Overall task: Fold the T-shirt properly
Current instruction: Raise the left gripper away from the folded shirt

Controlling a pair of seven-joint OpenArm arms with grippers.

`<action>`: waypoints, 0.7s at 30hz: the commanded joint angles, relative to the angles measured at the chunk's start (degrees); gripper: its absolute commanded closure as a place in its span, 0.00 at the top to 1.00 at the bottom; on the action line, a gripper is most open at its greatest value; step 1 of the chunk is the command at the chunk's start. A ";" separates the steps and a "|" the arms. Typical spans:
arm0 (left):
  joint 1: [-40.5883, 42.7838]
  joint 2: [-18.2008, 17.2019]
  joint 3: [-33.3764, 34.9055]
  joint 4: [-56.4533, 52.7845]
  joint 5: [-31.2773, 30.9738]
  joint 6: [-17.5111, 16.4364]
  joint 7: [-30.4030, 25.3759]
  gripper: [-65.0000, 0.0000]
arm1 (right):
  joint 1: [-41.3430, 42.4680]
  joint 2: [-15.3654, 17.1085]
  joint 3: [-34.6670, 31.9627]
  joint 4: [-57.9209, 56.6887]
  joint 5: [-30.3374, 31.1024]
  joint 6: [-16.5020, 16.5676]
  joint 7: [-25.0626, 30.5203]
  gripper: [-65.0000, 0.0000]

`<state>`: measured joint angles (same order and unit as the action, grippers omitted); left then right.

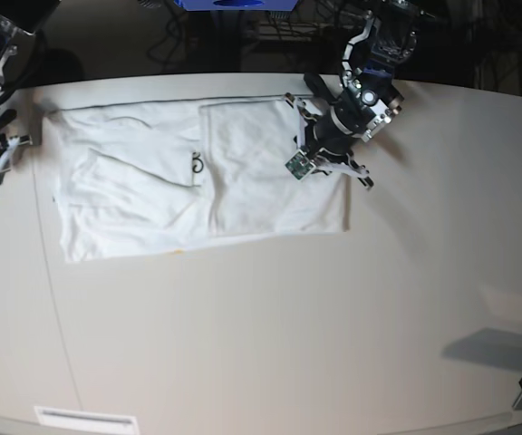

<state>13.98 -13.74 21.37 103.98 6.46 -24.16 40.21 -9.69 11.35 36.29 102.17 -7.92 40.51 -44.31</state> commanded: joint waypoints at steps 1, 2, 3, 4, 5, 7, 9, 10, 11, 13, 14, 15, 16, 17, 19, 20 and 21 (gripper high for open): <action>-0.92 -0.55 -0.57 0.32 1.41 0.21 1.95 0.00 | 0.77 0.91 0.32 1.17 0.14 -0.51 1.19 0.32; -1.27 -0.55 -0.57 0.32 1.41 0.21 1.95 0.00 | 0.77 0.91 0.32 1.17 0.14 -0.51 1.19 0.32; -1.36 -0.64 -0.66 0.32 1.50 0.21 1.95 0.00 | 0.77 0.91 0.32 1.17 0.14 -0.51 1.19 0.32; -1.45 -0.90 -0.66 0.32 1.50 0.21 1.95 0.00 | 0.77 0.91 0.32 1.17 0.14 -0.51 1.19 0.32; -2.15 -0.99 -0.31 0.32 1.50 0.21 1.95 0.00 | 0.77 0.91 0.32 1.17 0.14 -0.51 1.11 0.32; -2.86 -0.90 -0.13 0.15 1.50 0.21 2.04 0.00 | 0.77 0.82 0.32 1.61 0.14 -0.51 1.11 0.32; -3.12 -0.64 -0.13 0.15 1.50 0.21 2.04 0.00 | 0.77 0.82 0.32 1.79 0.14 -0.51 1.11 0.32; -3.21 -0.55 -0.13 0.24 1.50 0.21 2.04 0.00 | 0.77 0.82 0.32 1.96 0.14 -0.51 1.11 0.32; -3.21 -0.46 -0.13 0.32 1.50 0.21 2.04 0.00 | 0.77 0.82 0.32 2.05 0.14 -0.51 1.11 0.32; -3.21 -0.46 -0.13 0.85 1.41 0.21 2.04 0.00 | 0.77 0.82 0.32 2.23 0.14 -0.51 1.11 0.32; -3.12 -0.46 -0.22 1.55 1.41 0.21 2.04 0.00 | 0.77 0.82 0.32 2.23 0.14 -0.51 1.11 0.32; -2.94 -0.46 -0.49 2.78 1.32 0.21 2.04 0.00 | 0.77 0.82 0.32 2.14 0.14 -0.51 1.11 0.32; -2.94 -0.46 -0.66 4.19 1.32 0.21 2.12 0.00 | 0.77 0.82 0.32 2.14 0.23 -0.51 1.11 0.32; -3.12 -0.46 -0.66 5.33 1.23 0.21 2.74 0.00 | 0.77 0.82 0.15 2.14 0.23 -0.51 1.11 0.32; -4.09 -0.37 -0.84 8.06 1.15 0.21 5.46 0.00 | 0.86 -0.06 -0.12 2.05 0.32 -0.51 1.11 0.32; -5.23 -0.37 -0.84 9.64 1.06 0.21 6.96 0.00 | 0.95 -0.59 -0.12 2.14 0.32 -0.51 1.11 0.32; -5.85 -0.37 -0.84 10.96 1.06 0.21 8.10 0.00 | 0.95 -0.85 -0.12 2.23 0.32 -0.51 1.11 0.32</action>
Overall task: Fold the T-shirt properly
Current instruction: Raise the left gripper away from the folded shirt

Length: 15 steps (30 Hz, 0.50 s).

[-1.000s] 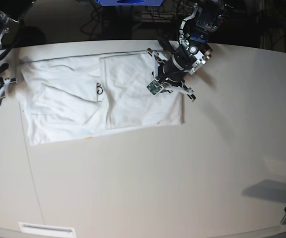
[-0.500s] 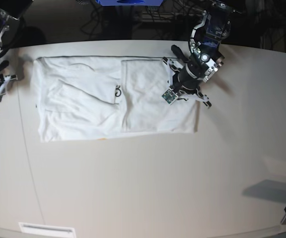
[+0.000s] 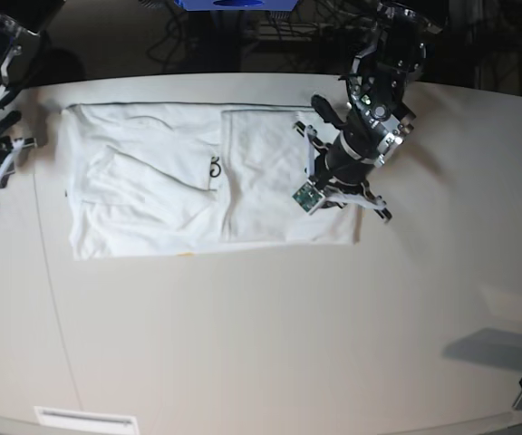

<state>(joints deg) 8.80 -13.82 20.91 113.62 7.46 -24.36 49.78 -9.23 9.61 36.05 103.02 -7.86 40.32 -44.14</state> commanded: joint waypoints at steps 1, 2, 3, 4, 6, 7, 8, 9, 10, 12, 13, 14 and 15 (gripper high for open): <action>-1.19 -0.20 -0.47 2.55 0.14 0.40 -0.06 0.00 | 0.49 0.81 0.12 1.37 0.25 -0.32 1.02 0.32; -1.54 -0.11 -1.08 2.99 0.23 0.40 1.43 0.00 | 0.49 0.64 0.12 1.20 0.25 -0.32 1.11 0.32; -1.54 -0.02 -3.02 3.08 0.23 0.40 2.48 0.00 | 0.49 0.46 0.12 1.20 0.25 -0.32 1.20 0.32; -0.93 0.07 -5.57 3.08 0.23 0.40 3.01 0.00 | 0.40 0.46 0.12 1.20 0.25 -0.32 1.20 0.32; 1.27 0.07 -11.72 3.08 0.23 0.40 3.10 0.00 | 0.22 0.46 0.47 1.11 0.25 -0.32 1.28 0.32; 2.68 0.07 -15.06 3.08 0.32 0.40 3.01 0.00 | 0.14 0.46 0.47 1.11 0.25 -0.32 1.28 0.32; 3.55 0.07 -17.79 3.08 0.32 0.40 3.01 0.00 | 0.05 0.46 0.47 1.11 0.25 -0.32 1.28 0.32; 4.35 -0.02 -20.33 3.08 0.32 0.40 3.01 0.00 | -0.22 0.46 0.47 1.11 0.25 -0.32 1.28 0.32; 4.70 -0.20 -22.27 3.08 0.32 0.32 3.01 0.00 | -0.22 0.46 0.47 1.11 0.25 -0.32 1.28 0.32; 6.54 -0.55 -25.43 2.55 0.32 0.23 3.01 0.00 | -0.22 0.46 0.47 1.11 0.25 -0.32 1.28 0.32; 6.98 -0.90 -26.22 2.11 0.05 0.14 2.92 0.00 | -0.22 0.46 0.39 1.11 0.25 -0.32 1.28 0.32; 7.16 -1.25 -26.40 1.67 -0.04 0.14 2.92 0.00 | -0.22 0.37 0.21 1.11 0.25 -0.32 1.28 0.32; 7.33 -1.43 -26.40 0.97 -0.04 0.14 2.92 0.00 | -0.13 0.11 0.12 1.11 0.25 -0.32 1.28 0.32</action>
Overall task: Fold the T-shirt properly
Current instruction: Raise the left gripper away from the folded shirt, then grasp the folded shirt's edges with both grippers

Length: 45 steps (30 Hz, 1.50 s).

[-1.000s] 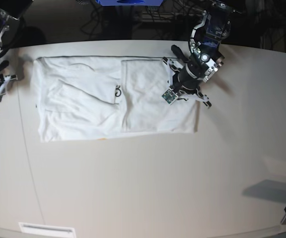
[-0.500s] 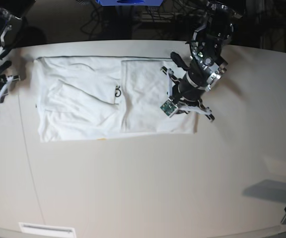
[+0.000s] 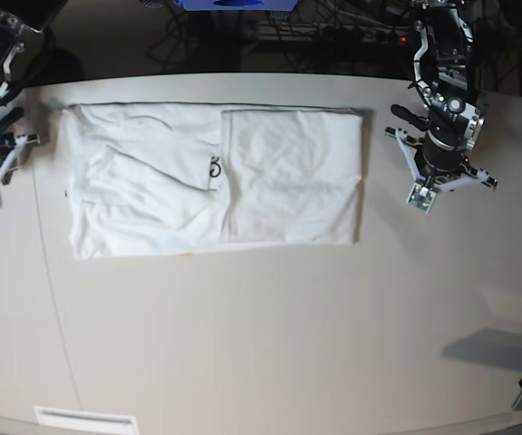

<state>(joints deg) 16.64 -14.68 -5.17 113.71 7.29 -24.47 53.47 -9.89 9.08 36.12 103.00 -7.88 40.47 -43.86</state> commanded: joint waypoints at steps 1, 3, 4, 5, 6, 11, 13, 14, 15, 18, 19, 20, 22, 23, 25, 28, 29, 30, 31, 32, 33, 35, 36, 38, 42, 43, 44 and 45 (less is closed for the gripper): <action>-0.60 -0.58 -0.33 0.27 0.05 0.25 -0.77 0.00 | 0.70 0.19 0.06 1.13 0.28 -0.47 1.00 0.32; -0.95 -0.31 -0.33 -0.88 0.05 0.25 -0.77 0.00 | 0.70 0.02 0.06 1.31 0.28 -0.47 1.00 0.32; -0.95 -0.31 -0.33 -1.32 0.05 0.25 -0.77 0.00 | 0.79 -0.25 -0.03 1.31 0.28 -0.47 1.00 0.32; -0.86 -0.31 -0.33 -1.58 0.05 0.25 -0.77 0.00 | 0.79 -0.33 -0.03 1.31 0.28 -0.47 1.00 0.32; -0.60 -0.31 -0.33 -1.75 0.14 0.25 -0.77 0.00 | 0.79 -0.33 0.06 1.31 0.28 -0.47 1.00 0.32; -0.51 -1.37 -0.33 -7.47 0.58 0.25 -0.77 0.00 | 0.70 -0.33 0.32 1.31 0.28 -0.47 1.00 0.32; -0.51 -1.89 -0.15 -10.11 0.32 0.25 -0.77 0.00 | 0.62 -0.33 0.32 1.31 0.28 -0.47 1.00 0.32; -0.69 -1.89 0.55 -11.34 0.58 0.25 -0.86 0.00 | 0.62 -0.33 0.32 1.31 0.28 -0.47 1.00 0.32; -0.78 -1.98 1.43 -12.22 0.58 0.25 -0.86 0.00 | 0.62 -0.33 0.23 1.22 0.36 -0.47 1.00 0.32; -0.95 -2.33 3.54 -14.15 0.58 0.25 -3.06 0.00 | 1.23 -0.42 0.06 1.31 0.45 -0.47 0.56 0.32; -0.86 -2.33 3.98 -14.59 0.58 0.25 -4.55 0.00 | 2.11 -0.60 0.32 1.39 0.45 -0.47 0.03 0.32; -0.78 -2.25 4.25 -14.94 0.58 0.25 -5.43 0.00 | 2.81 -0.60 0.50 1.39 0.45 -0.47 -1.20 0.32; -0.60 -2.07 4.25 -15.12 0.58 0.25 -6.22 0.00 | 4.04 -0.60 0.50 1.39 0.54 -0.47 -5.68 0.33; -0.51 -1.98 4.33 -15.12 0.58 0.25 -6.22 0.00 | 4.66 -0.51 0.50 1.48 1.33 -0.47 -7.26 0.35; -0.51 -1.89 4.42 -15.12 0.32 0.25 -6.31 0.00 | 4.92 -0.16 0.50 1.48 5.64 -0.47 -9.90 0.43; -0.51 -2.07 6.00 -15.12 0.49 0.25 -6.31 0.00 | 4.92 2.04 0.58 1.39 14.78 -0.47 -14.12 0.55; -0.51 -2.07 6.36 -15.12 0.49 0.25 -6.31 0.00 | 4.84 2.74 0.58 1.31 18.38 -0.47 -16.06 0.56; -0.51 -2.07 6.36 -15.12 0.58 0.25 -6.31 0.00 | 4.84 3.27 0.67 1.22 21.99 -0.47 -17.81 0.56; -0.51 -1.98 6.36 -15.12 0.58 0.25 -6.31 0.00 | 4.66 3.89 1.73 1.22 25.95 -0.47 -19.48 0.56; -0.51 -1.98 6.36 -15.12 0.58 0.25 -6.40 0.00 | 4.75 4.50 3.57 1.04 30.43 -0.47 -21.95 0.56; -0.51 -1.98 6.36 -15.12 0.58 0.25 -6.40 0.00 | 4.92 5.03 5.51 0.78 35.09 -0.47 -24.32 0.56; -0.51 -1.98 6.36 -15.12 0.49 0.25 -6.40 0.00 | 5.01 6.52 7.79 -0.63 43.44 -0.47 -28.01 0.56; -0.51 -1.98 6.36 -15.03 0.49 0.25 -6.40 0.00 | 5.19 7.67 8.58 -2.30 48.36 -0.47 -29.77 0.56; -0.51 -1.98 6.36 -15.03 0.49 0.25 -6.48 0.00 | 5.63 9.25 9.29 -7.57 56.63 -0.47 -32.23 0.56; -0.51 -1.98 6.36 -14.94 0.32 0.25 -6.84 0.00 | 5.71 11.71 7.97 -21.73 66.65 -0.47 -32.32 0.56; -0.34 -1.98 6.44 -14.94 0.32 0.25 -7.71 0.00 | 5.71 12.24 6.83 -24.45 68.41 -0.47 -32.32 0.56; -0.16 -1.89 6.53 -15.03 0.32 0.25 -8.33 0.00 | 5.80 12.85 5.95 -26.39 69.99 -0.47 -32.23 0.56; 0.10 -1.89 7.06 -15.12 0.49 0.25 -8.77 0.00 | 5.80 13.29 4.80 -28.14 71.84 -0.47 -32.23 0.56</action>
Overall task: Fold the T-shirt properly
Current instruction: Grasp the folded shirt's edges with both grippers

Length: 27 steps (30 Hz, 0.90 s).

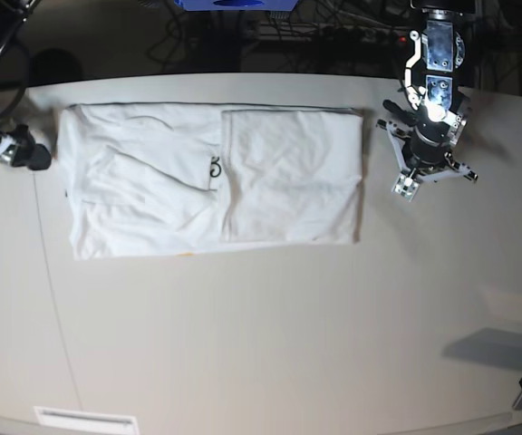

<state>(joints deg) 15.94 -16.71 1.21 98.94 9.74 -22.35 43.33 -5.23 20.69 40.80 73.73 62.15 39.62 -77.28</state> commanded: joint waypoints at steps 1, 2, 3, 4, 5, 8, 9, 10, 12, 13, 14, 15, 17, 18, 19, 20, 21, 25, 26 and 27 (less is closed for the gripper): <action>0.89 0.14 1.38 -0.25 -1.96 -1.87 1.28 0.00 | 1.15 2.04 -1.10 -0.11 3.48 0.38 1.19 0.57; 0.98 0.14 2.08 -0.25 -1.96 -1.87 1.28 0.00 | 1.23 2.13 -2.07 -1.08 4.88 0.38 1.19 0.58; 0.80 0.14 2.79 -0.34 -1.96 -1.87 1.28 0.00 | 1.59 2.13 -2.77 -1.78 5.85 0.38 1.19 0.60; 0.80 0.14 3.40 -0.34 -1.96 -1.87 1.28 0.00 | 2.11 2.13 -3.39 -2.48 6.20 0.38 1.19 0.61; 0.80 0.14 3.93 -0.34 -1.96 -1.87 1.28 0.00 | 2.47 2.13 -3.57 -3.18 5.85 0.38 1.19 0.62; 0.54 0.14 5.25 -0.34 -1.96 -1.78 1.28 0.00 | 2.73 1.95 -3.57 -5.29 4.71 0.38 1.19 0.62; 0.45 0.14 5.34 -0.34 -1.96 -1.78 1.28 0.00 | 2.73 1.86 -3.57 -5.47 4.36 0.38 1.19 0.62; 0.36 0.23 5.69 -0.34 -1.96 -1.78 1.28 0.00 | 2.55 1.77 -3.57 -5.47 4.09 0.38 1.19 0.62; -0.16 0.23 6.66 -0.34 -1.96 -1.78 1.28 0.00 | 2.38 1.60 -3.65 -5.29 3.48 0.38 1.10 0.62; -0.43 0.23 7.09 -0.43 -1.96 -1.78 1.28 0.00 | 2.38 1.60 -3.65 -5.29 3.48 0.38 1.10 0.62; -0.43 0.23 7.18 -0.61 -1.96 -1.78 1.28 0.00 | 2.38 1.60 -3.65 -5.21 3.56 0.38 1.01 0.62; -0.43 0.23 7.18 -0.69 -1.96 -1.78 1.28 0.00 | 2.29 1.51 -3.65 -5.21 3.83 0.38 1.01 0.62; -0.52 0.23 7.18 -0.87 -1.96 -1.78 1.28 0.00 | 2.29 1.25 -3.65 -5.21 3.92 0.38 1.01 0.62; -0.69 0.23 7.18 -0.87 -1.96 -1.78 1.28 0.00 | 2.29 0.63 -3.65 -5.21 3.92 0.38 0.92 0.62; -1.04 0.23 7.18 -0.87 -1.96 -1.78 1.28 0.00 | 2.29 0.28 -3.65 -5.12 3.92 0.38 0.84 0.62; -1.13 0.31 7.18 -0.87 -1.96 -1.78 1.28 0.00 | 2.38 0.02 -3.74 -5.12 3.83 0.38 0.84 0.62; -1.13 0.67 7.18 -0.87 -1.96 -1.78 1.28 0.00 | 2.38 0.02 -3.92 -5.12 3.83 0.38 0.84 0.62; -1.22 1.28 7.09 -0.87 -1.87 -1.78 1.28 0.00 | 2.64 -0.34 -9.19 -5.12 3.92 0.38 1.19 0.62; -1.22 1.37 7.09 -0.87 -1.87 -1.78 1.28 0.00 | 2.73 -1.04 -9.81 -5.12 3.92 0.38 1.19 0.62; -1.22 1.37 7.09 -0.78 -1.87 -1.78 1.28 0.00 | 2.73 -1.48 -9.89 -5.12 3.92 0.38 1.19 0.62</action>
<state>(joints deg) 13.85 -15.57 7.81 98.85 10.07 -21.21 42.11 -2.26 18.65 31.07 68.25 67.85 40.12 -74.35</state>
